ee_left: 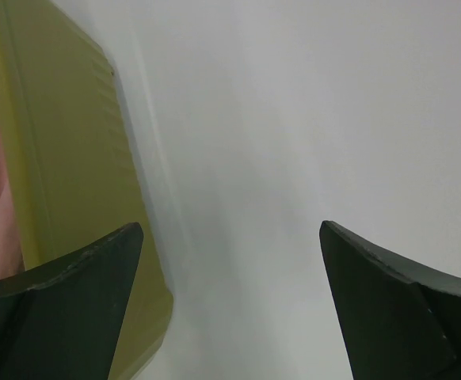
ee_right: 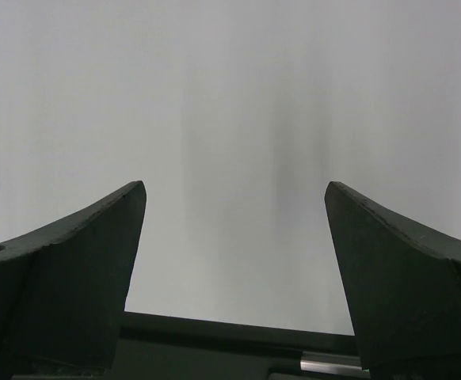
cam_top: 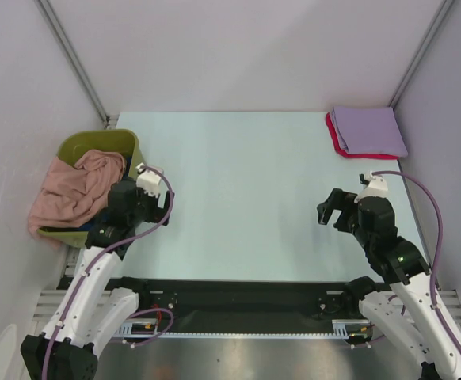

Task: Fold and stack the t-shirts
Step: Grab the tshirt from the pile

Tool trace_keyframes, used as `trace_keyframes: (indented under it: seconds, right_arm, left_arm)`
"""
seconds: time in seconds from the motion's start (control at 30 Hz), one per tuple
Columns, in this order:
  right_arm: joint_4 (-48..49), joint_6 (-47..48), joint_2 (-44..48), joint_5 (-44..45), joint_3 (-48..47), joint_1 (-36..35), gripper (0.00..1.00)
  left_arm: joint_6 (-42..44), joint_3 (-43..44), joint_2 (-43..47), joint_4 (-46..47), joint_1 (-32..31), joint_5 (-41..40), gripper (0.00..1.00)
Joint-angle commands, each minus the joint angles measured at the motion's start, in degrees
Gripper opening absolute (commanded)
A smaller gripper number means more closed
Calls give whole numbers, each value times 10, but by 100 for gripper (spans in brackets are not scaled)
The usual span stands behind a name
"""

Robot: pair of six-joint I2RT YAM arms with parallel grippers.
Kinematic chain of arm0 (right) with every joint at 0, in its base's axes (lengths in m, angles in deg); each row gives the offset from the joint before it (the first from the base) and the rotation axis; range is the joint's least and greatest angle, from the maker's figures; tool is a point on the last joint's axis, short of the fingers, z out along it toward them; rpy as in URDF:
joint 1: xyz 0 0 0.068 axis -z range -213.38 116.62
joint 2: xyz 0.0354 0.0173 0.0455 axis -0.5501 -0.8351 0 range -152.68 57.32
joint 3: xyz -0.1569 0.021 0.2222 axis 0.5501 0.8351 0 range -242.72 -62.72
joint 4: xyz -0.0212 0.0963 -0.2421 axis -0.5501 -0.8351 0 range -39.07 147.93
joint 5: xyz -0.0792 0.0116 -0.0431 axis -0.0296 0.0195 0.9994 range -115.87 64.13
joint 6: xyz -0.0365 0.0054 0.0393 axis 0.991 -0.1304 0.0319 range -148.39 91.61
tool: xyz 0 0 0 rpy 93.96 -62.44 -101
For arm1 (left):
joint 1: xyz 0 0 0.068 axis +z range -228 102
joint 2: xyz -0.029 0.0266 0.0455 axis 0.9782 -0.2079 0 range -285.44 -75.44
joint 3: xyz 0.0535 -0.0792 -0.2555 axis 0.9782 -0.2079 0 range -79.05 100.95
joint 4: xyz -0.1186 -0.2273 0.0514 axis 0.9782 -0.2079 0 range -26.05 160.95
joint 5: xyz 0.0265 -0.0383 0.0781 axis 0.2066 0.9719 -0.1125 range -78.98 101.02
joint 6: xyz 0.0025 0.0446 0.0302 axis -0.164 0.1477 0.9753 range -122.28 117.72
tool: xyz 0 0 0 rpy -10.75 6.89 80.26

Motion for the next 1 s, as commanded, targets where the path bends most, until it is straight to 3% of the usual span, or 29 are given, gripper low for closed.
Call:
trace_keyframes:
  seconds: [0.0,0.2,0.3,0.4,0.53,0.57,0.7,0.8,0.97]
  right_arm:
    - [7,-6,5,14,1,-8,100]
    - [6,-9,13,7,-1,-11,100]
    - [15,-18,15,-13,-10,-11,100]
    - [56,-13,7,-36,-28,-11,100]
    - [107,23,-59,-38,-81,-10,100]
    - [112,31,-101,-41,-109,-10,100]
    - [139,86,-223,-81,-178,-10,100]
    - [138,122,-317,-117,-241,-10,100]
    - [130,147,-413,-122,-318,-10,100]
  left_arm:
    - [-23,11,12,22,1,2,100]
    - [-46,56,-5,9,0,-49,100]
    - [2,123,-55,-23,1,-25,100]
    - [11,268,-174,-102,25,-87,100]
    - [-13,516,-318,-232,143,-26,100]
    - [-11,535,-333,-247,182,-19,100]
    - [15,528,-384,-224,247,-109,99]
    - [46,492,-421,-203,281,-151,93]
    - [73,441,-518,-183,303,-107,84]
